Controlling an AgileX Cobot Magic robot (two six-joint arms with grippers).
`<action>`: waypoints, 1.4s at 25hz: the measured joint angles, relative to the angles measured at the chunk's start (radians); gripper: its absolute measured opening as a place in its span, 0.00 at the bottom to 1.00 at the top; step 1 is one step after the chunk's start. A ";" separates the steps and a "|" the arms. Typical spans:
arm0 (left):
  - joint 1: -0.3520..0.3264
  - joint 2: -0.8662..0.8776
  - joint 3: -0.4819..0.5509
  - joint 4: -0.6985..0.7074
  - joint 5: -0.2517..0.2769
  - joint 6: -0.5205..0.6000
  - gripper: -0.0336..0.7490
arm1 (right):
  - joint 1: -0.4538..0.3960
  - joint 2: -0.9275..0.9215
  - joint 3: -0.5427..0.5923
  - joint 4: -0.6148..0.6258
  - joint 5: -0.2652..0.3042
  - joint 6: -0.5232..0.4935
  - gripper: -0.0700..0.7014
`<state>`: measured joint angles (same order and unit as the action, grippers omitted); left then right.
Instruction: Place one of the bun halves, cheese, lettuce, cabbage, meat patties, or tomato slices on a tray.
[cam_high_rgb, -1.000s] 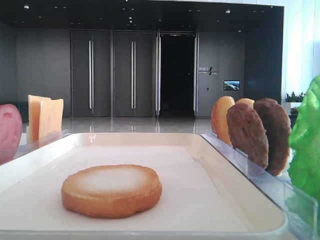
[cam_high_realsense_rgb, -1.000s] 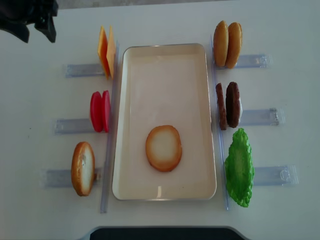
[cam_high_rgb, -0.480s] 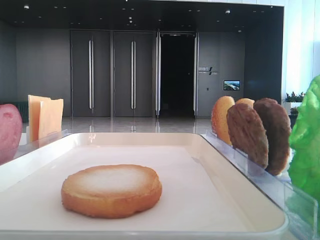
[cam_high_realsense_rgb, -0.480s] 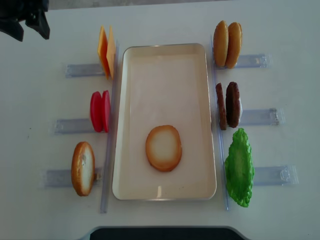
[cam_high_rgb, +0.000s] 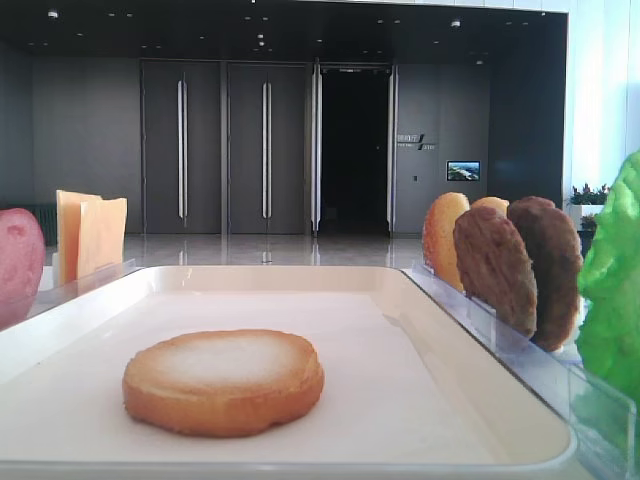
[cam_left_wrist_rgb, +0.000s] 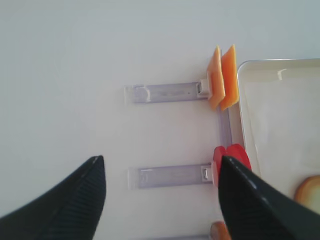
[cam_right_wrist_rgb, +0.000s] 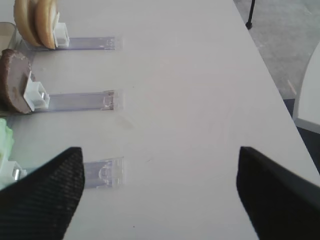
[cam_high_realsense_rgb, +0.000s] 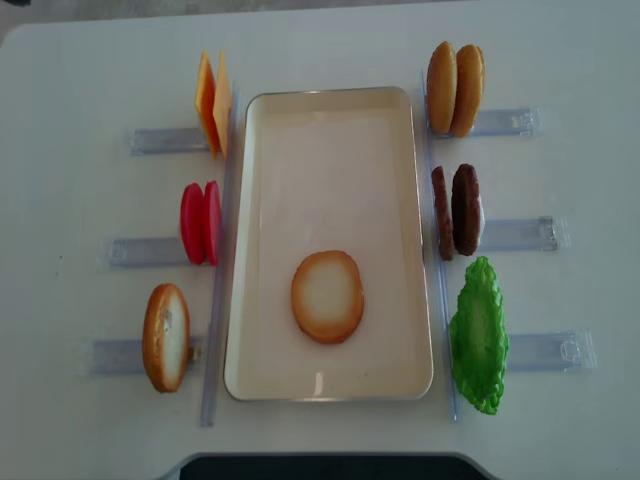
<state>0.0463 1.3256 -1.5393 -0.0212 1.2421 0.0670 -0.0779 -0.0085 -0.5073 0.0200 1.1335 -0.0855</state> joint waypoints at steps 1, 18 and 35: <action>0.000 -0.037 0.024 0.000 0.001 0.008 0.73 | 0.000 0.000 0.000 0.000 0.000 0.000 0.85; 0.000 -0.721 0.567 -0.002 -0.021 0.054 0.73 | 0.000 0.000 0.000 0.000 0.000 0.000 0.85; 0.000 -1.335 1.009 -0.036 -0.118 0.094 0.73 | 0.000 0.000 0.000 0.000 0.000 0.000 0.85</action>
<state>0.0463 -0.0097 -0.5304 -0.0574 1.1238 0.1605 -0.0779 -0.0085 -0.5073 0.0200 1.1335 -0.0855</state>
